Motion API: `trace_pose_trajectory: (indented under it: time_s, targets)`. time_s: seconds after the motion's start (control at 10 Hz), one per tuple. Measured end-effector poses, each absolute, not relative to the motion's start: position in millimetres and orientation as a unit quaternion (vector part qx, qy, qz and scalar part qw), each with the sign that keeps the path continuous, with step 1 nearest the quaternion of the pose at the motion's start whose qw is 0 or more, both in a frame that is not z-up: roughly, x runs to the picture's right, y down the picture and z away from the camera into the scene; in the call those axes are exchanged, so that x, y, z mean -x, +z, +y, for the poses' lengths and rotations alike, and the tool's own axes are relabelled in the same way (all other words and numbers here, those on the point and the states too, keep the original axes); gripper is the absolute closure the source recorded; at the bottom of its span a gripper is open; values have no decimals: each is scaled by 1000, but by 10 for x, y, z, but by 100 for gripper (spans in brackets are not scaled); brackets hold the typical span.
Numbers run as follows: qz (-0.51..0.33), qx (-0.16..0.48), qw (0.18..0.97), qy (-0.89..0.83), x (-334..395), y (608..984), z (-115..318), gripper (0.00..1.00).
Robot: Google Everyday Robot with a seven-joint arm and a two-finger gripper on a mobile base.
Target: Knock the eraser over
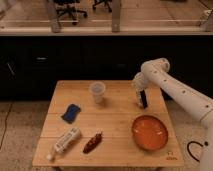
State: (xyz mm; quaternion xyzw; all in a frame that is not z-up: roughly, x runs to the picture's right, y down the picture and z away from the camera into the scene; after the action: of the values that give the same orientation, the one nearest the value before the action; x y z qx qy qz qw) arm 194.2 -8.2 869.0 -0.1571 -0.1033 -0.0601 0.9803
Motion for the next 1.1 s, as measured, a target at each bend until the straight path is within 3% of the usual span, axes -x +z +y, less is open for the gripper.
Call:
trace_pose_trajectory:
  time_s: [1.1]
  targets:
    - [-97, 149, 982, -54, -1992, 8726, -94, 100]
